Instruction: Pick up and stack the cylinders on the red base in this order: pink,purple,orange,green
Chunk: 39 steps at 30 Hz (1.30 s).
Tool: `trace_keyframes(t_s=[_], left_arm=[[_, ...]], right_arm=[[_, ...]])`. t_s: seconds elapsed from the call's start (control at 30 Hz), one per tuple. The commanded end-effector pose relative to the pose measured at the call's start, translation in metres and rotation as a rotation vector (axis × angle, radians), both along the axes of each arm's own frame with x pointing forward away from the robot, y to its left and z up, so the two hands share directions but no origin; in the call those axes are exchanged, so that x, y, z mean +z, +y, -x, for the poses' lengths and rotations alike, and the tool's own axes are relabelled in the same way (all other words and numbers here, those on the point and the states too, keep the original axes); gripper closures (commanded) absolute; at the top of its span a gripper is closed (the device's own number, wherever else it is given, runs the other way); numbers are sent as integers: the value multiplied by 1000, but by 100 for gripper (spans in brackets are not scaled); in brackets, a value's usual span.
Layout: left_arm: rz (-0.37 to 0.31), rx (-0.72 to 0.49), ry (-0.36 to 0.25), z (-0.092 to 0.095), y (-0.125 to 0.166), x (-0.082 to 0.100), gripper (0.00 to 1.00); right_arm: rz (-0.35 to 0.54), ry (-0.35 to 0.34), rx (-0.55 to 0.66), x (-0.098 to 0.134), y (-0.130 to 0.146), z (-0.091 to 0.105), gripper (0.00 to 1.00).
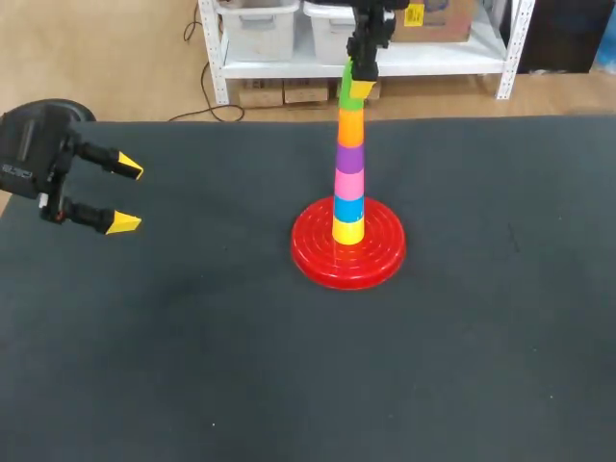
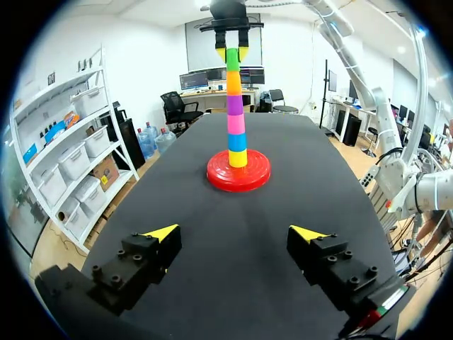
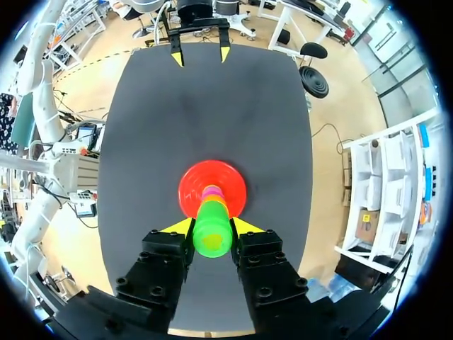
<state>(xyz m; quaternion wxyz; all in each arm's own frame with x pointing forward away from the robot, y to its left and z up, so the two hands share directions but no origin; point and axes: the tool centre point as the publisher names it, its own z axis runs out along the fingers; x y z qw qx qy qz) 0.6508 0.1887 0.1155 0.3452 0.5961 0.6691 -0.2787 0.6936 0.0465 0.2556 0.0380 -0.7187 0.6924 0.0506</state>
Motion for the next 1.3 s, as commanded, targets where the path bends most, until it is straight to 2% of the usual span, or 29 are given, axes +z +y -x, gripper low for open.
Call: trace_keyframes(t_s=[0.03, 0.6, 0.97, 1.3], left_arm=[[3, -1, -4, 0, 1, -1, 0], [3, -1, -4, 0, 1, -1, 0], [3, -1, -4, 0, 1, -1, 0], [3, -1, -4, 0, 1, -1, 0]], right_arm=[[-8, 9, 5, -3, 0, 0, 100], [-17, 4, 10, -3, -2, 1, 100], [28, 39, 37, -16, 5, 0, 100], [28, 46, 42, -23, 8, 1, 100]])
